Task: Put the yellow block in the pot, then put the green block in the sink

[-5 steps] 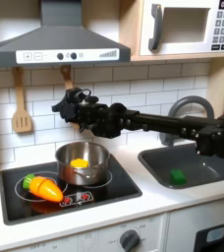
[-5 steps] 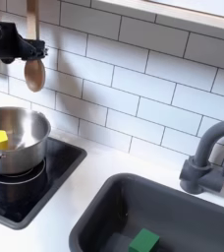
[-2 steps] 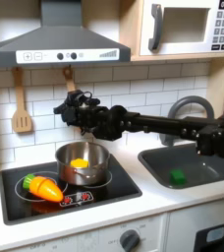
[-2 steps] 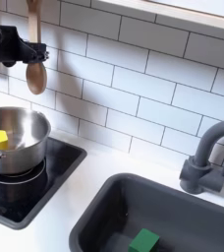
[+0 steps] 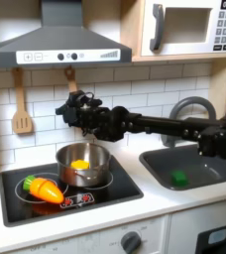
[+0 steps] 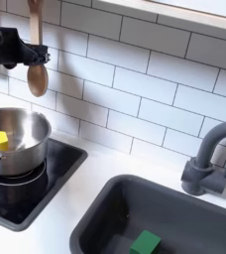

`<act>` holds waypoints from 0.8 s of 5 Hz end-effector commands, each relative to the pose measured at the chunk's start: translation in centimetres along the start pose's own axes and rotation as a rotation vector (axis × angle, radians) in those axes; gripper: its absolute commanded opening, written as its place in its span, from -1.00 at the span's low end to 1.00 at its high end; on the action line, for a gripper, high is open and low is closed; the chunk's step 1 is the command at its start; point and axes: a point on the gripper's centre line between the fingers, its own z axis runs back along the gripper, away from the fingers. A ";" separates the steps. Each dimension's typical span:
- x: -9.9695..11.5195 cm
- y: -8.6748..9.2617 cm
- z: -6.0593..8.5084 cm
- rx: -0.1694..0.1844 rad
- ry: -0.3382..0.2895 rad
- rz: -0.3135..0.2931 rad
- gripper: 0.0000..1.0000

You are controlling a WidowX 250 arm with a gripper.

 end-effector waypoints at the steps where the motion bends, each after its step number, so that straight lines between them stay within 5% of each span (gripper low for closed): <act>1: 0.6 -0.6 0.1 -0.012 -0.022 -0.008 -1.00; 4: 1.2 -0.3 -0.3 -0.005 -0.032 0.011 -1.00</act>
